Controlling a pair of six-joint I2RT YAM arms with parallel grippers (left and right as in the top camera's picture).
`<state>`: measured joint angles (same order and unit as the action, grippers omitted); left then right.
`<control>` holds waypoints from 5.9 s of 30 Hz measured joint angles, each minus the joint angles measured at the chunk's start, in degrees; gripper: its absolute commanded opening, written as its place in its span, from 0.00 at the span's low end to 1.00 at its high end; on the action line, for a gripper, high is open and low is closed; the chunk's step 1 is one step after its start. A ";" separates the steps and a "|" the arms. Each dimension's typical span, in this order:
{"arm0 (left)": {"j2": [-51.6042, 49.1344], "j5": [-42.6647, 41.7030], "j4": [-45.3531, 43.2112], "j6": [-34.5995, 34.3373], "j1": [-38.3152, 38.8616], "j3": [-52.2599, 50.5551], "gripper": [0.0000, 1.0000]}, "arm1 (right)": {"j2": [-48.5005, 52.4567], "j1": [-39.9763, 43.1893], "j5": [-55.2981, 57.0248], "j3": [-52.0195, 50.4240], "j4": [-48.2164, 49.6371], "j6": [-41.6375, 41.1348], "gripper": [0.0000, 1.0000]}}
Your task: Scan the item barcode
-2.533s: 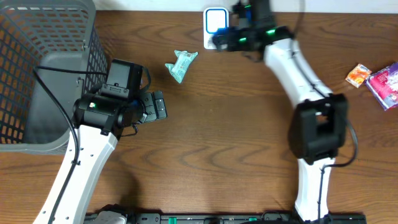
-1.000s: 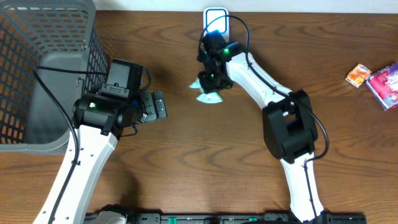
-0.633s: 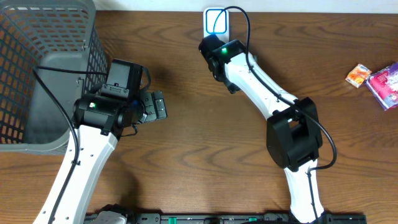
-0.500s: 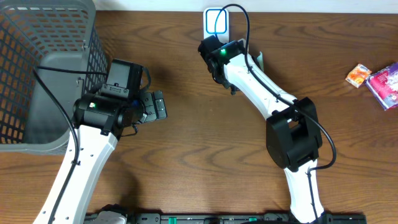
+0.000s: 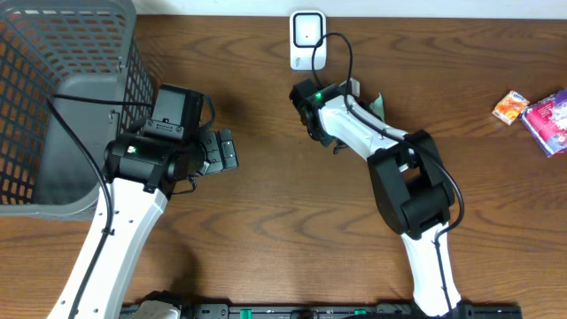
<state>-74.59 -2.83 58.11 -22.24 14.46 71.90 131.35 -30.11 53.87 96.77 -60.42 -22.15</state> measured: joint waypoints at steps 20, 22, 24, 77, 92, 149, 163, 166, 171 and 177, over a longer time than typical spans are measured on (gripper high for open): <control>0.00 0.00 0.00 0.00 0.00 0.00 0.98 | 0.00 -3.50 -13.73 3.63 -1.53 3.08 0.67; 0.00 0.00 0.00 0.00 0.00 0.00 0.98 | 0.00 -3.04 -13.31 3.82 -1.62 5.70 0.67; 0.00 0.00 0.00 0.00 0.00 0.00 0.98 | 0.00 -2.56 -12.87 3.82 -1.64 7.67 0.67; 0.00 0.00 0.00 0.00 0.00 0.00 0.98 | -0.55 20.94 -100.17 -4.70 15.93 13.88 0.40; 0.00 0.00 0.00 0.00 0.00 0.00 0.98 | -10.36 24.39 -78.03 3.54 1.29 10.56 0.57; 0.00 0.00 0.00 0.00 0.00 0.00 0.98 | 3.30 5.66 -42.53 16.85 49.90 8.81 0.01; -0.02 0.00 -0.02 0.00 0.00 0.00 0.98 | -3.39 23.82 -23.50 17.00 20.00 9.03 0.01; -0.04 0.00 -0.02 0.00 0.00 0.00 0.98 | -3.37 30.05 -22.14 16.61 15.91 9.09 0.30; -0.04 0.00 0.00 0.00 0.00 0.00 0.98 | -3.39 38.12 -23.06 15.13 13.14 9.18 0.92; -0.04 0.00 0.00 0.00 0.00 0.00 0.98 | -3.50 43.23 -24.98 14.29 8.11 9.84 0.99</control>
<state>-74.63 -2.83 58.11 -22.24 14.46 71.90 127.85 13.13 28.88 111.07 -52.31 -12.32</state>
